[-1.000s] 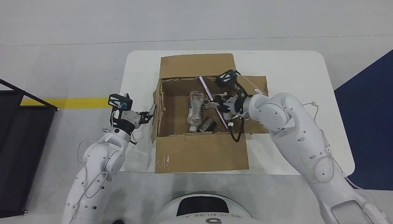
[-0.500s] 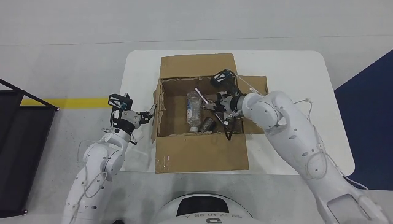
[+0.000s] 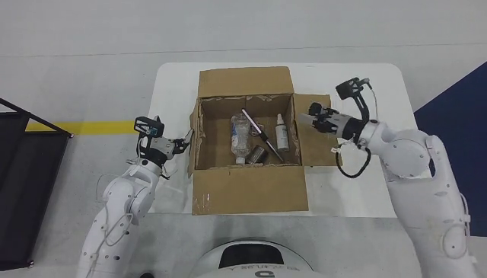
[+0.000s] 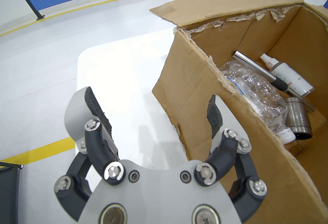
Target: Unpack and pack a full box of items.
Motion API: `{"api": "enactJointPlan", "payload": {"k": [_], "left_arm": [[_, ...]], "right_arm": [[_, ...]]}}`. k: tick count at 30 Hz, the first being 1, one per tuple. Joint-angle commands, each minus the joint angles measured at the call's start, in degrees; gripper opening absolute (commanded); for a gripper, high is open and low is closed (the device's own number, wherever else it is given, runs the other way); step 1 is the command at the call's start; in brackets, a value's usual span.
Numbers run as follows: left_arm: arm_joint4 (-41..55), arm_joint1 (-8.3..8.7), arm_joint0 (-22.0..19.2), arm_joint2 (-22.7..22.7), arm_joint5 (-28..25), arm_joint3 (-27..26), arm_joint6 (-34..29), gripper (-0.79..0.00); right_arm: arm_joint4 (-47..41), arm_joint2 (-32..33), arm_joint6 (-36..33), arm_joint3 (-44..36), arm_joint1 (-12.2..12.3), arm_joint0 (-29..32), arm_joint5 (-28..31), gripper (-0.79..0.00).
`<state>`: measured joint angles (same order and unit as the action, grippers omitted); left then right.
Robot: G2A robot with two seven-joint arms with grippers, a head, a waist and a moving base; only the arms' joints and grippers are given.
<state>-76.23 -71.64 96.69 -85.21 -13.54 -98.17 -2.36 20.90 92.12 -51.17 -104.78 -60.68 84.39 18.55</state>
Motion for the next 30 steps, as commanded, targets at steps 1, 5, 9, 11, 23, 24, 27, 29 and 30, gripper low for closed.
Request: {"api": "enactJointPlan", "payload": {"k": [1, 5, 9, 11, 23, 24, 27, 29, 30], "left_arm": [[0.00, 0.00, 0.00, 0.00, 0.00, 0.00, 0.00, 0.000], [0.00, 0.00, 0.00, 0.00, 0.00, 0.00, 0.00, 0.000], [0.00, 0.00, 0.00, 0.00, 0.00, 0.00, 0.00, 0.000], [0.00, 0.00, 0.00, 0.00, 0.00, 0.00, 0.00, 0.000], [0.00, 0.00, 0.00, 0.00, 0.00, 0.00, 0.00, 0.000], [0.00, 0.00, 0.00, 0.00, 0.00, 0.00, 0.00, 0.000], [0.00, 0.00, 0.00, 0.00, 0.00, 0.00, 0.00, 0.000], [0.00, 0.00, 0.00, 0.00, 0.00, 0.00, 0.00, 0.000], [0.00, 0.00, 0.00, 0.00, 0.00, 0.00, 0.00, 0.000]], "right_arm": [[-7.06, 4.62, -0.15, 3.33, 0.26, 1.81, 2.17, -0.437], [-16.63, 9.45, -1.65, 10.47, 0.77, 3.01, 6.69, -0.462], [-20.27, 10.54, -4.24, 17.32, 1.20, 2.27, 7.30, -0.440], [-21.09, 9.76, -5.69, 21.14, 1.34, 0.72, 6.04, -0.428], [-39.27, 0.78, -22.52, 39.41, 0.86, -10.00, 6.91, -0.397], [-41.91, 0.55, -24.55, 40.53, 0.83, -10.64, 6.67, -0.419], [-48.49, -0.23, -29.73, 43.45, 0.73, -12.54, 4.84, -0.431], [-51.86, -0.69, -31.55, 44.32, 0.70, -13.51, 3.02, -0.434], [-52.97, -0.80, -32.13, 44.30, 0.74, -13.74, 2.44, -0.437]]}}
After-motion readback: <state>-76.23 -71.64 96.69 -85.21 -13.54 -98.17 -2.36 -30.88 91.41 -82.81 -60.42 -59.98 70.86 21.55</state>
